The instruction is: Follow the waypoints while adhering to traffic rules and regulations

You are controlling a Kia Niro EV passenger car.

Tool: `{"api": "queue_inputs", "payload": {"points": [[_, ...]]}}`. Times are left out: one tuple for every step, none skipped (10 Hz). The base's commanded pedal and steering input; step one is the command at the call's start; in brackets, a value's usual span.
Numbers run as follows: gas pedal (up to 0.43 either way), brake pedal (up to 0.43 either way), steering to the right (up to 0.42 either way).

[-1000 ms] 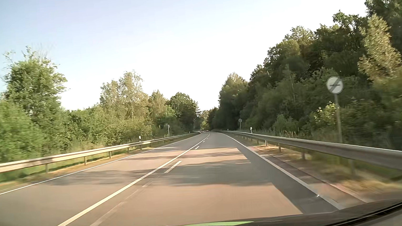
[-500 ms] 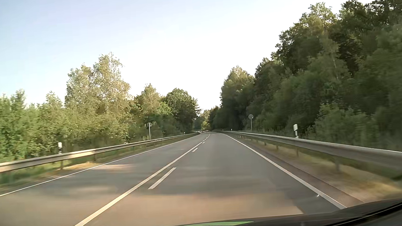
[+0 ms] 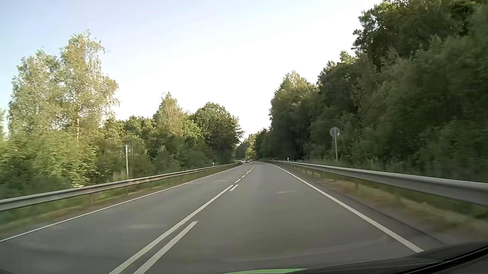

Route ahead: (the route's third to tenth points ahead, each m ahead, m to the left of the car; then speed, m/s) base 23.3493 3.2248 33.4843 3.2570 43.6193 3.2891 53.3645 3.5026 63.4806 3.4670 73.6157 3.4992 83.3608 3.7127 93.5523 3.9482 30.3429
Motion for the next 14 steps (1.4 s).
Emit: {"api": "queue_inputs", "payload": {"points": [[0.390, 0.000, -0.002], [0.358, 0.000, -0.002], [0.350, 0.000, -0.002], [0.350, 0.000, -0.002], [0.350, 0.000, -0.002], [0.350, 0.000, -0.002], [0.350, 0.000, -0.002], [0.350, 0.000, -0.002], [0.350, 0.000, -0.002], [0.350, 0.000, -0.002], [0.350, 0.000, -0.002], [0.350, 0.000, -0.002], [0.339, 0.000, -0.002], [0.339, 0.000, -0.002]]}}
